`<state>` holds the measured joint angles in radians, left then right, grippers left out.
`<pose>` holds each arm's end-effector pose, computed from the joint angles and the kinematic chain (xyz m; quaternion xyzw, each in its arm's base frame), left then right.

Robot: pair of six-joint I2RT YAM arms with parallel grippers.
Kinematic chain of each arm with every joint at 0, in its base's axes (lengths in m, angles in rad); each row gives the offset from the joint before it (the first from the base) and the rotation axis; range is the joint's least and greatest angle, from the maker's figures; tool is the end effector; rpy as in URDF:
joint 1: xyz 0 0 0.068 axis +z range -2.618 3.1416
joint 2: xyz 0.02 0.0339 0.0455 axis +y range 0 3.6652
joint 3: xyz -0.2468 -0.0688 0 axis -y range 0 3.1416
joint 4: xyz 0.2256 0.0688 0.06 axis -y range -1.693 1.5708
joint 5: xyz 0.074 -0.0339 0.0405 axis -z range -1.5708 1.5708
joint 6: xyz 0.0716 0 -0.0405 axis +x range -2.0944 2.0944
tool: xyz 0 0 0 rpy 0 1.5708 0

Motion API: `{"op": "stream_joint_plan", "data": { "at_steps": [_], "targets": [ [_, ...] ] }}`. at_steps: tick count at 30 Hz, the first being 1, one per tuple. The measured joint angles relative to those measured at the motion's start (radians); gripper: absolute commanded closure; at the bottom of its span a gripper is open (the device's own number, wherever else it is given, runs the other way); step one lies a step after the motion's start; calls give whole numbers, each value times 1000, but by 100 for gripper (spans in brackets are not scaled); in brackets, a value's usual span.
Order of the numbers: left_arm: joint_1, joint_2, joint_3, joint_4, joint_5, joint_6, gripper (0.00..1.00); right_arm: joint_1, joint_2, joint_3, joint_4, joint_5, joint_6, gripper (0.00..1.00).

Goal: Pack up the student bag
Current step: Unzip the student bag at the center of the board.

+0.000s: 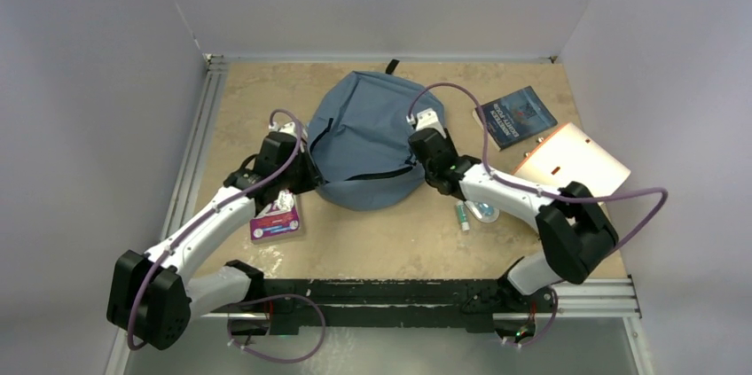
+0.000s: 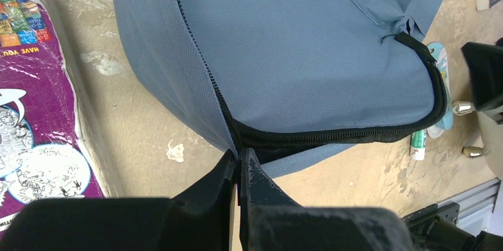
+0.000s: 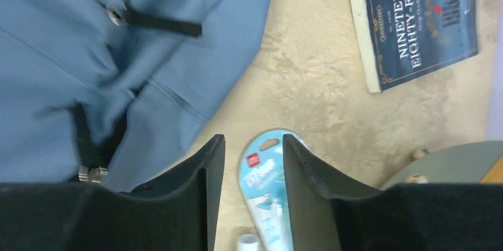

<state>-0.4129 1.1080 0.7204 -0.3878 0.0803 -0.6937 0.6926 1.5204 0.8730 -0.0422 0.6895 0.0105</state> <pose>0.2223 -0.1036 0.2029 -0.1135 0.9143 -0.2348 0.3098 0.2780 0.1715 0.1896 -0.1489 0.8505 -0.1488 0.4821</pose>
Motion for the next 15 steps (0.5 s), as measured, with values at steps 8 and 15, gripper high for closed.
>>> {"op": "stream_joint_plan", "data": {
  "at_steps": [8,15],
  "targets": [
    [-11,-16,-50,32,14,0,100,-1,-164,76,-79,-189,398,41],
    [-32,-14,-120,82,25,0,100,-8,-176,45,-63,-362,624,36]
  ]
}}
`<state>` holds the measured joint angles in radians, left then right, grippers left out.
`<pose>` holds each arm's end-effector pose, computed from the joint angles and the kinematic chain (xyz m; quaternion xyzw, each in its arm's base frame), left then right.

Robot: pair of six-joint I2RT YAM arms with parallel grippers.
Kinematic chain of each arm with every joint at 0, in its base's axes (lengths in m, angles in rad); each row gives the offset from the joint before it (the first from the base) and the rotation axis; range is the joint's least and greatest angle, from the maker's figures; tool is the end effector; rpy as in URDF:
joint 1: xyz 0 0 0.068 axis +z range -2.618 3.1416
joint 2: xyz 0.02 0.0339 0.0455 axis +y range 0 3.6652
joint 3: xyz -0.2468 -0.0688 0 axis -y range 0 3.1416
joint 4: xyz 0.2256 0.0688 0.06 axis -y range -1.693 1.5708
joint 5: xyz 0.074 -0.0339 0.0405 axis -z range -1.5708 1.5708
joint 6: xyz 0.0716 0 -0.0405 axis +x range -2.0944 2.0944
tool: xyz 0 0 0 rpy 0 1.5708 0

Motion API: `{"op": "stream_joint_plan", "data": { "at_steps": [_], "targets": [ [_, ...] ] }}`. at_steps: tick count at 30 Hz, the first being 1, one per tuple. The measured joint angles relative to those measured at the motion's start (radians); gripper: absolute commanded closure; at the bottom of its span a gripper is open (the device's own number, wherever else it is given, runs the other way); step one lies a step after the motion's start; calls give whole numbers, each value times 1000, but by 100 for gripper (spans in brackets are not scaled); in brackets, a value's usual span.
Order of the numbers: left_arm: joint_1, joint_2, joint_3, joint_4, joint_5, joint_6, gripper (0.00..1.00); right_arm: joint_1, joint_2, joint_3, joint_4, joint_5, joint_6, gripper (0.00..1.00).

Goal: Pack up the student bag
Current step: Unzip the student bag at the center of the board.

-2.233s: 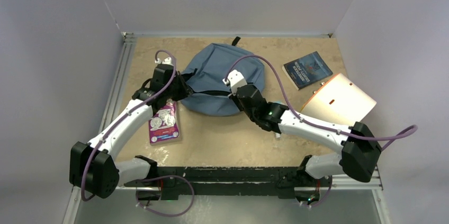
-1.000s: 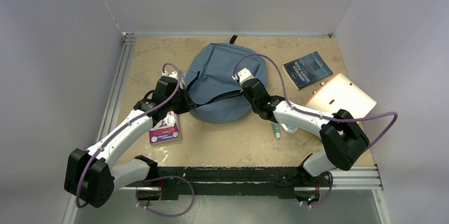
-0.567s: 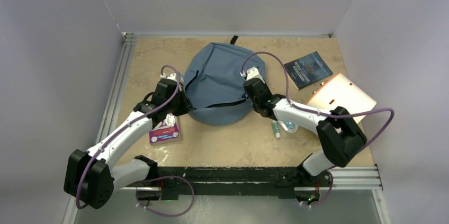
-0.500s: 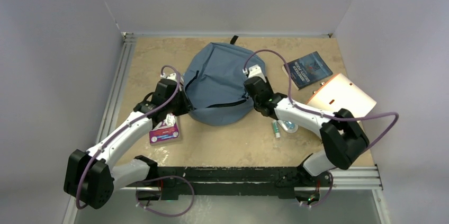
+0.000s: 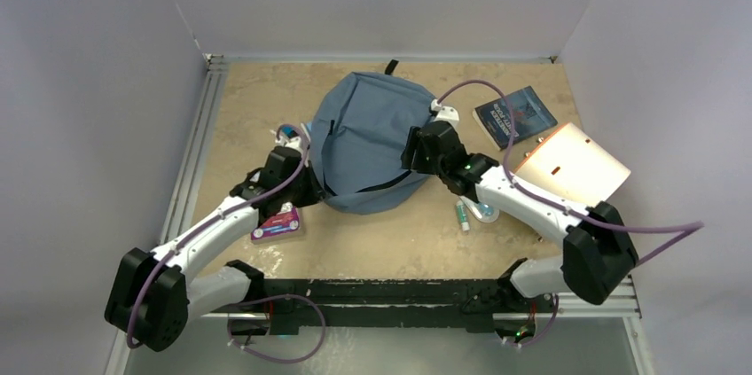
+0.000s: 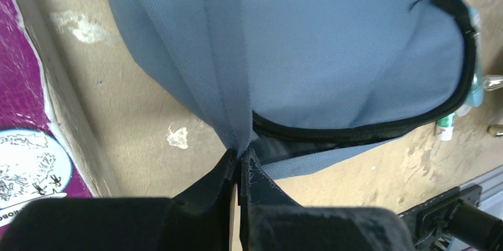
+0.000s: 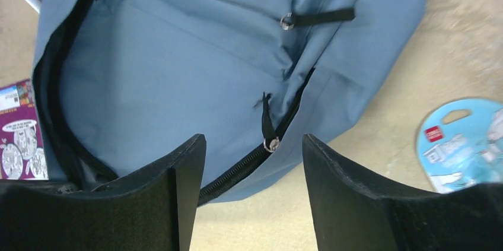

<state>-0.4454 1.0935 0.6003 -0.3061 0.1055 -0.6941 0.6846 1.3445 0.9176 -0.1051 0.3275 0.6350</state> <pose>0.2088 -0.1080 0.1747 -0.0951 0.9205 -0.2438 0.2900 0.2602 0.1826 0.2433 0.0597 0.8582 0.1884 0.4737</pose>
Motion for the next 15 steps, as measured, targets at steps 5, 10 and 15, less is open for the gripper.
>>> {"op": "stream_joint_plan", "data": {
  "at_steps": [5,10,15],
  "targets": [
    [-8,18,-57,38,7,-2,100,-7,103,-7,14,-66,48,33],
    [-14,42,-92,78,19,-4,100,-9,196,-5,25,-57,53,33],
    [-16,45,-105,97,23,-5,100,-11,259,10,33,-10,42,43]
  ]
}}
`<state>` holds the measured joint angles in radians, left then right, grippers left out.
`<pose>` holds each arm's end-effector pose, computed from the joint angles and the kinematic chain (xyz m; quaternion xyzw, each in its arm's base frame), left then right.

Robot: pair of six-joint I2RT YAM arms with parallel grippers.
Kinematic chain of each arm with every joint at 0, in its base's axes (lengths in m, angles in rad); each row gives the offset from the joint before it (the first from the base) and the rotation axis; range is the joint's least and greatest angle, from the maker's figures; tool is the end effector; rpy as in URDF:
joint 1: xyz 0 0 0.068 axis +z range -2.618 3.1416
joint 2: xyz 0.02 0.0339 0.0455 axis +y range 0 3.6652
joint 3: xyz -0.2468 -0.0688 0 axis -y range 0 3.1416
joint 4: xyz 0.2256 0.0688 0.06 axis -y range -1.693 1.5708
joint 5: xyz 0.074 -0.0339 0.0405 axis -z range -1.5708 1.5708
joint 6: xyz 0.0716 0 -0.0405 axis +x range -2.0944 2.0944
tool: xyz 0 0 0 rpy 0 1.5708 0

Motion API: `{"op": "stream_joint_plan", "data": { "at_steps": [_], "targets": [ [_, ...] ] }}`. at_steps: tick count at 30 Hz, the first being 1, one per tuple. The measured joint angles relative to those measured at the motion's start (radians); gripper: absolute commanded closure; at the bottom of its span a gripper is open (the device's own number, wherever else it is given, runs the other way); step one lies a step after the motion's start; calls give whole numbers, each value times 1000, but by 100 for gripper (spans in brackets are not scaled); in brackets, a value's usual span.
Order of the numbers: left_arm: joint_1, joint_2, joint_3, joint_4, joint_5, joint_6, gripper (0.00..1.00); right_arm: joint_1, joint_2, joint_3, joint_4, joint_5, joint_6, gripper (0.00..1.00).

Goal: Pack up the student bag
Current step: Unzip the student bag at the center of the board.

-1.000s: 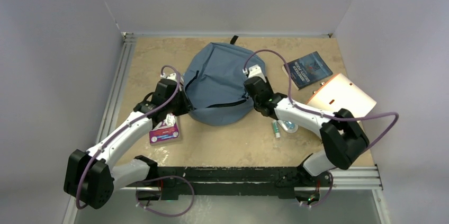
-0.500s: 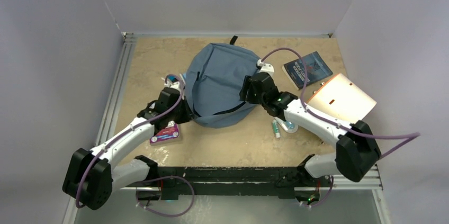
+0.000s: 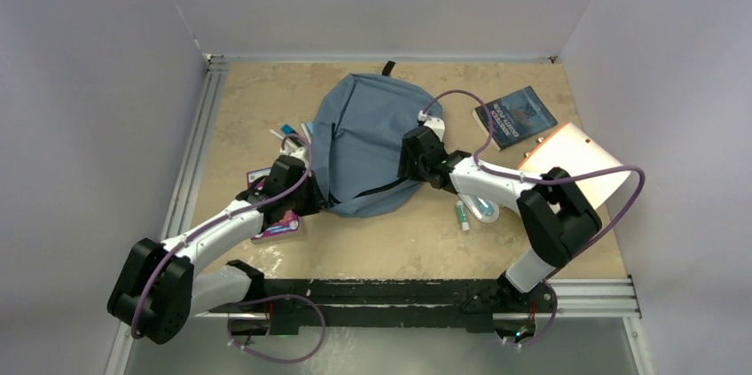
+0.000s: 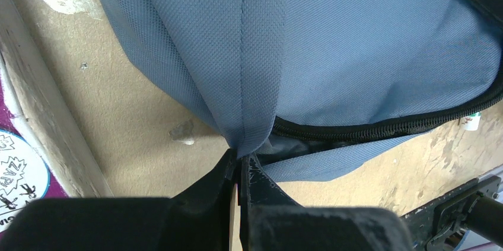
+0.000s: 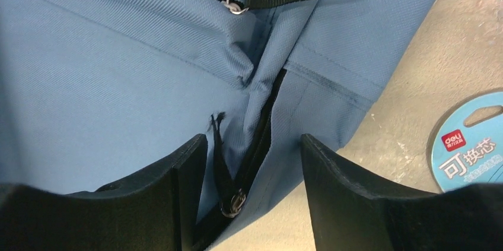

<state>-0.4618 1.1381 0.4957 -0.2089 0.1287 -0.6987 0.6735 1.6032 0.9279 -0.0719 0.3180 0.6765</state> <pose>0.2006 -0.1101 0.1414 -0.0879 0.9302 -0.2429 0.2608 0.2842 0.1982 0.1695 0.0647 0.9047 0.1337 0.3992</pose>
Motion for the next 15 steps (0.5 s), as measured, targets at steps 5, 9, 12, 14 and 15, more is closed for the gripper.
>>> {"op": "stream_joint_plan", "data": {
  "at_steps": [5,9,12,14,15],
  "targets": [
    [-2,0,0,2,0,0,100,-1,44,29,3,35,-22,66],
    [-4,-6,0,-5,-1,1,100,-1,53,50,2,60,-34,86],
    [-5,-18,0,-17,-2,1,100,-2,53,56,2,79,-43,90],
    [-5,-26,3,-26,-3,2,100,-3,53,58,2,89,-48,93],
    [-5,-28,6,-32,-5,2,100,-3,53,58,2,90,-50,97]
  ]
}}
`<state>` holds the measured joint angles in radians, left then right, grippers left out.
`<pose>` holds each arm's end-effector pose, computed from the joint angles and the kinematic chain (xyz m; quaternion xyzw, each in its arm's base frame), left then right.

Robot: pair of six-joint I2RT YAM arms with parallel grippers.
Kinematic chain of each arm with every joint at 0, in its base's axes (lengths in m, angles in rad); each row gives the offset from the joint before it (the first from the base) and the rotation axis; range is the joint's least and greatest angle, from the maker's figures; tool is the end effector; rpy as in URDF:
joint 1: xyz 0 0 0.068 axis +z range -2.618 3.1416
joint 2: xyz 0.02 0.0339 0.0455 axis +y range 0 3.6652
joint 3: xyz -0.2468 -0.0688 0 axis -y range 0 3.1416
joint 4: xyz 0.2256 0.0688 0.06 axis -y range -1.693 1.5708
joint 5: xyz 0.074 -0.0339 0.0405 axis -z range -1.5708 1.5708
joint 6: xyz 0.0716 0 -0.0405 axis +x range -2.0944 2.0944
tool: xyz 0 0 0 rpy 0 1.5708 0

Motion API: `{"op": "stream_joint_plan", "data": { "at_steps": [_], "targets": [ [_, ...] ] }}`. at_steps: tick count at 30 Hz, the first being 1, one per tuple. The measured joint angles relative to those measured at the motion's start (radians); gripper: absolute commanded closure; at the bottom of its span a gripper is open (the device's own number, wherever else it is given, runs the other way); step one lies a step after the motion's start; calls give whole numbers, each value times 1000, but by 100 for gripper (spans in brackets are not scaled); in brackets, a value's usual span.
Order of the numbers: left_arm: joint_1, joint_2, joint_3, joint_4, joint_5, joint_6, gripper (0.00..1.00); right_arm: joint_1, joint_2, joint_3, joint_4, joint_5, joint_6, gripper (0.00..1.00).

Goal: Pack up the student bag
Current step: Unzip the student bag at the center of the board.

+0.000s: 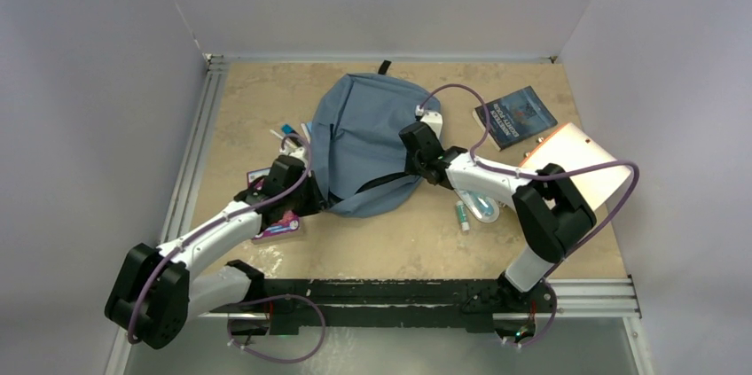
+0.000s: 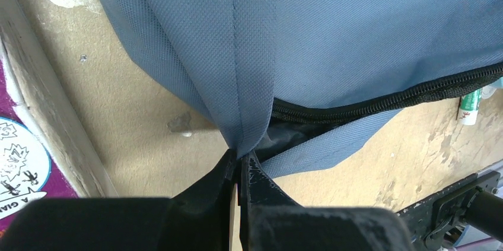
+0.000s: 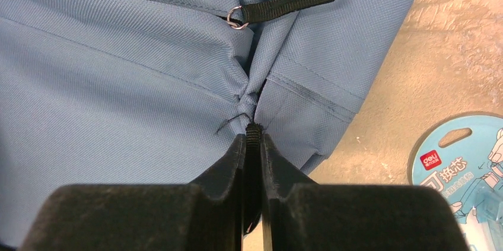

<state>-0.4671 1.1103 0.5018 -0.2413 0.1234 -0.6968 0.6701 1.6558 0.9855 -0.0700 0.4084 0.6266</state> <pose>0.1974 -0.1094 0.1459 -0.0854 0.9303 -0.2417 0.2624 0.2984 0.2002 0.1720 0.0623 0.8976 0.0907 0.4269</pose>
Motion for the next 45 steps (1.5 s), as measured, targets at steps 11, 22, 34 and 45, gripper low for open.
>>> {"op": "stream_joint_plan", "data": {
  "at_steps": [11,22,34,45],
  "targets": [
    [-1,-83,115,-142,-13,53,46,-17,-64,-26,19,-65,-37,100],
    [-155,-110,235,21,139,274,31,-23,-69,-36,34,-145,-36,100],
    [-367,205,381,158,-49,658,31,-31,-72,-52,55,-193,-36,100],
    [-404,297,396,180,-78,739,41,-38,-74,-61,69,-233,-34,100]
  ]
}}
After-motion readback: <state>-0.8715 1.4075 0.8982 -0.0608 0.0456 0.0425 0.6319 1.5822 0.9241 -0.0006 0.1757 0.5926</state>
